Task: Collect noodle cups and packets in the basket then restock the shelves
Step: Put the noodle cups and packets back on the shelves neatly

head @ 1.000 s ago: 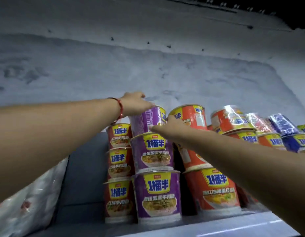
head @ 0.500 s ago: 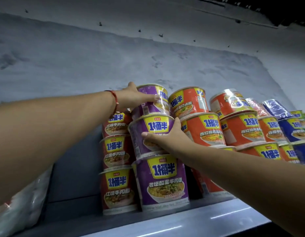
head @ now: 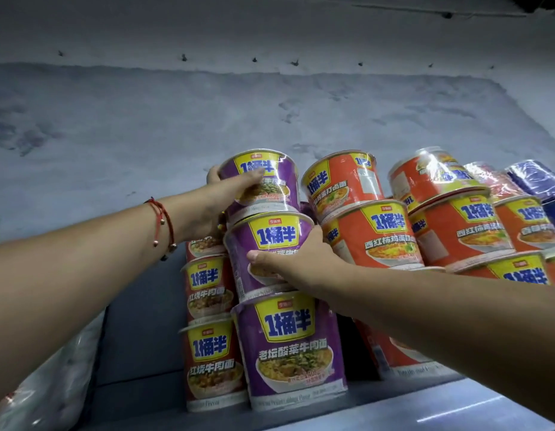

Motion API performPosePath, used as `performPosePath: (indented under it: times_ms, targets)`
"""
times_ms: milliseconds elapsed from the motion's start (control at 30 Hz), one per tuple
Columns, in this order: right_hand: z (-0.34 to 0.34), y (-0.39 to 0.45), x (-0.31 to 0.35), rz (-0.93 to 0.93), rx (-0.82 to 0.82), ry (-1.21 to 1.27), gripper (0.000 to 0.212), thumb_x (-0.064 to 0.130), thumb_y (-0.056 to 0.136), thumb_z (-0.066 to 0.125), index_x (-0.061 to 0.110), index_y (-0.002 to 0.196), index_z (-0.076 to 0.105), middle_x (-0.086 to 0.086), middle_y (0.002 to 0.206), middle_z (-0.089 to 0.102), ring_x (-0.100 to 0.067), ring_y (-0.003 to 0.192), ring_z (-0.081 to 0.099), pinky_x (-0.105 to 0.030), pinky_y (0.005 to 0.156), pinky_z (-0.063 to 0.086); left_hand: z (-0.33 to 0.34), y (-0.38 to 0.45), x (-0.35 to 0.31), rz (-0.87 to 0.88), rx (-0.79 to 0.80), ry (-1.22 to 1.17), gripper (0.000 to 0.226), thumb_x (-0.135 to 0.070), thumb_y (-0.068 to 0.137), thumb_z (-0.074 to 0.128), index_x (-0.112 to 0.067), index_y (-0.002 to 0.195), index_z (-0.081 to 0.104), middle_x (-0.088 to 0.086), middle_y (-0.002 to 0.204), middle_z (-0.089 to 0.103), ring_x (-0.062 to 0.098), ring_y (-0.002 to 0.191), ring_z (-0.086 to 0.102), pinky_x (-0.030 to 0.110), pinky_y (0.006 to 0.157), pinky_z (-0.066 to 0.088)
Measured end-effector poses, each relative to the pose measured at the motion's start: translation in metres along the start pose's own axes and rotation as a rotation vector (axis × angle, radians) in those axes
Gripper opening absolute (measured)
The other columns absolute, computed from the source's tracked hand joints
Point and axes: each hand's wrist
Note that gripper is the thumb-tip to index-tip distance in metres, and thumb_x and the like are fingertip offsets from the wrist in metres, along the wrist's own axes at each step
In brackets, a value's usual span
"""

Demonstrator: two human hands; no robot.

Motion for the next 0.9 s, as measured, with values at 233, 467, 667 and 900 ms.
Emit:
performPosePath:
  times_ms: [233,467,667,900]
  targets:
    - [-0.006,0.010,-0.012,-0.068,0.138,0.106,0.159,0.069,0.019,0.087,0.041,0.148,-0.002,0.000,0.126,0.058,-0.024,0.109,0.064,-0.046,0.092,0.054,0.028,-0.010,0.002,-0.025,-0.145,0.117,0.100,-0.065,0.063,0.077,-0.031,0.140,0.022,0.003,0.110,0.062,0.026,0.083,0.072,0.037,0.060,0.060]
    - [-0.021,0.010,-0.013,-0.084,0.228,0.139,0.129,0.059,0.051,0.088,0.030,0.150,0.011,0.001,0.124,0.060,-0.021,0.111,0.061,-0.044,0.099,0.050,0.029,-0.033,0.005,-0.076,-0.128,0.180,0.106,-0.070,0.065,0.070,-0.035,0.147,0.011,0.005,0.112,0.065,0.025,0.086,0.072,0.038,0.060,0.059]
    - [-0.024,0.009,-0.015,-0.038,0.296,0.144,0.111,0.066,0.045,0.077,0.025,0.140,0.040,0.002,0.120,0.065,-0.020,0.105,0.066,-0.039,0.092,0.053,0.026,-0.060,0.024,-0.117,-0.034,0.168,0.107,-0.063,0.056,0.075,-0.032,0.145,0.025,0.002,0.120,0.065,0.025,0.097,0.069,0.045,0.074,0.059]
    - [-0.021,-0.013,-0.020,-0.118,0.262,0.127,0.110,0.061,0.056,0.082,0.026,0.143,0.025,0.003,0.119,0.064,-0.018,0.102,0.067,-0.040,0.090,0.056,0.021,-0.061,0.035,-0.127,-0.045,0.090,0.090,-0.057,0.061,0.077,-0.028,0.135,0.036,0.002,0.108,0.070,0.024,0.093,0.070,0.044,0.080,0.056]
Point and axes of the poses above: each hand's wrist, its own y-axis towards the middle knuckle, its own z-axis out of the palm, x = y × z
